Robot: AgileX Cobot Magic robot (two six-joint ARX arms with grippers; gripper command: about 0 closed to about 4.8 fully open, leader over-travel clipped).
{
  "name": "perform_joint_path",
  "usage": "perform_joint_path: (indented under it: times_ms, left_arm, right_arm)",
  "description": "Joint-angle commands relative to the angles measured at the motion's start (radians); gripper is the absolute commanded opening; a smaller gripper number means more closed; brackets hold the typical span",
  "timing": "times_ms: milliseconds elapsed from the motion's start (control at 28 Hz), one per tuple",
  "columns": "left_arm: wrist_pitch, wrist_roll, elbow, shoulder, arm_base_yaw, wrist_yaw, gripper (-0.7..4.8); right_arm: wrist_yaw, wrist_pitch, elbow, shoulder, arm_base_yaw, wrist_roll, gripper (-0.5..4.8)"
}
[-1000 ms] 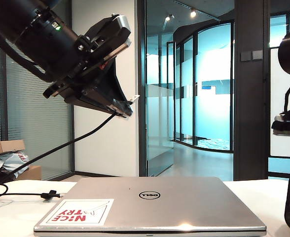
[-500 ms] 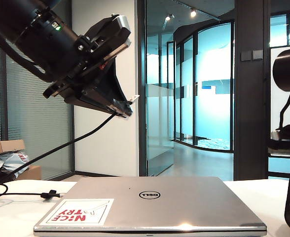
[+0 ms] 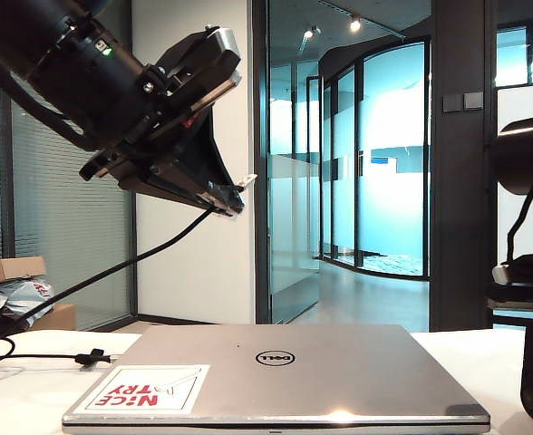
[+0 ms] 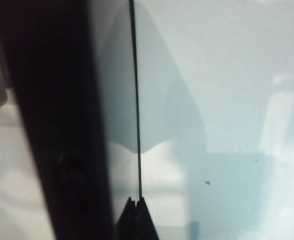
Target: Pick up the charging cable and the phone, plug the charging cable into the charging port on the phone, and finally place them back on the table.
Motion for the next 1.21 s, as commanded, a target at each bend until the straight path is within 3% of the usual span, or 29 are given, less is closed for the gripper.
perform_joint_path:
  times_ms: [36,322,536,965,1215]
  left_arm:
    - [-0.026,-0.008,0.002,-0.005,-0.005,0.004,-0.07]
    - [-0.106,-0.043,0.002,-0.005,-0.069,0.004,-0.07]
    - [-0.146,-0.078,0.002,-0.004,-0.137,0.005,-0.07]
    - [-0.159,-0.384,0.002,-0.002,-0.225,0.006,-0.07]
    - [-0.149,-0.476,0.002,0.002,-0.23,0.006,-0.07]
  right_arm:
    - [-0.093,-0.011,-0.001,-0.012,-0.002,0.001,-0.08]
    - [-0.456,0.163,0.0,-0.085,-0.002,0.032,-0.08]
    - [-0.612,0.434,0.0,-0.103,-0.002,0.17,-0.08]
    - [-0.665,0.805,0.0,-0.102,-0.001,0.507,-0.05]
    - [-0.741,0.893,-0.001,-0.093,-0.001,0.613,-0.05]
